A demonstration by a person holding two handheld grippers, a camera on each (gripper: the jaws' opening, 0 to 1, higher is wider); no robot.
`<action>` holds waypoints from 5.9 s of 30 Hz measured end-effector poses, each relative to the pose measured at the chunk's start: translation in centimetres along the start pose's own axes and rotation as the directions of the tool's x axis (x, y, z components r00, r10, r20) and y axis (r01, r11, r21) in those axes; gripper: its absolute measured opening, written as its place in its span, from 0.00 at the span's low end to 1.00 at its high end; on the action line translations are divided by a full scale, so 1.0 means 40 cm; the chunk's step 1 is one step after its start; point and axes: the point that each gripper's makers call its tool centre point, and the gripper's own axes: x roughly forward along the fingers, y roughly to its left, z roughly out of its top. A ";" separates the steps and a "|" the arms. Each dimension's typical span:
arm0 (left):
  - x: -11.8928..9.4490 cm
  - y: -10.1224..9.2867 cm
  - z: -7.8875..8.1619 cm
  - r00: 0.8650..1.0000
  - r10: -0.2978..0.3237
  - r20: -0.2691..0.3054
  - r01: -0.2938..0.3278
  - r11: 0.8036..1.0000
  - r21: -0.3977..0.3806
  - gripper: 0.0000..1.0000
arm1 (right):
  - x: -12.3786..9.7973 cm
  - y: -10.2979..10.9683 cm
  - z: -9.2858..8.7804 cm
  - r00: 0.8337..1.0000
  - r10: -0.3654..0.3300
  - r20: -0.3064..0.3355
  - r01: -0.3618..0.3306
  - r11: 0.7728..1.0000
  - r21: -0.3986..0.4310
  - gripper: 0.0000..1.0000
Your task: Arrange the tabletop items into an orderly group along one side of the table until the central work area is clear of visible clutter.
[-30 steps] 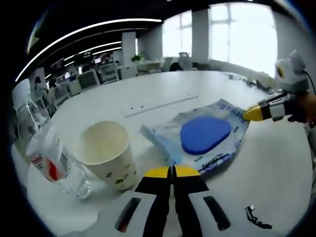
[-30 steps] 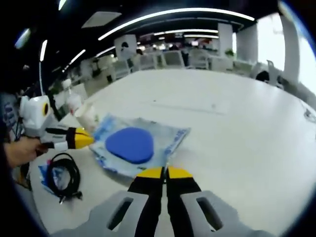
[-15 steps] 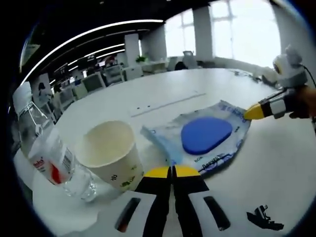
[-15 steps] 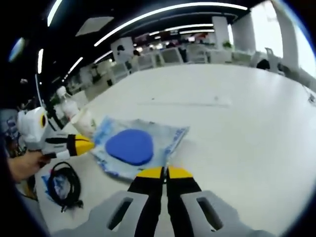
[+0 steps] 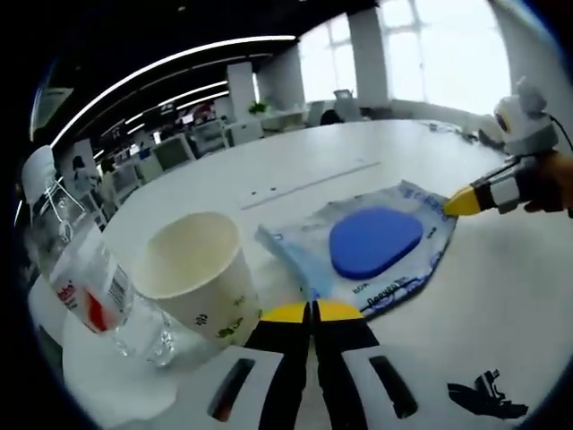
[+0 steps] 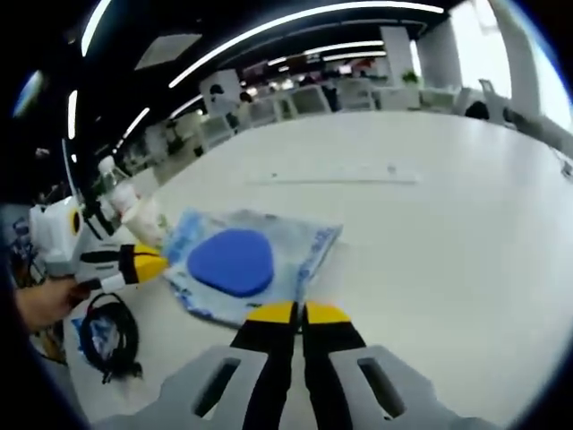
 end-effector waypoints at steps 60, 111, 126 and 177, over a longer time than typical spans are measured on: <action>-0.261 -0.018 0.068 0.985 -0.112 0.128 0.114 0.993 -0.012 0.59 | -0.173 0.198 -0.038 0.997 0.074 -0.001 -0.074 0.997 -0.023 0.76; -0.537 -0.012 0.029 0.973 -0.144 0.182 0.153 0.987 -0.039 1.00 | -0.197 0.466 -0.185 0.971 0.181 -0.154 -0.168 0.981 0.095 0.58; -0.552 -0.034 0.008 0.975 -0.130 0.182 0.143 0.988 -0.061 1.00 | -0.149 0.469 -0.211 0.969 0.153 -0.194 -0.107 0.967 0.231 0.45; -0.590 -0.033 -0.062 0.981 -0.115 0.156 0.134 0.984 -0.115 0.93 | -0.075 0.460 -0.219 0.957 0.104 -0.273 0.063 0.840 0.539 0.08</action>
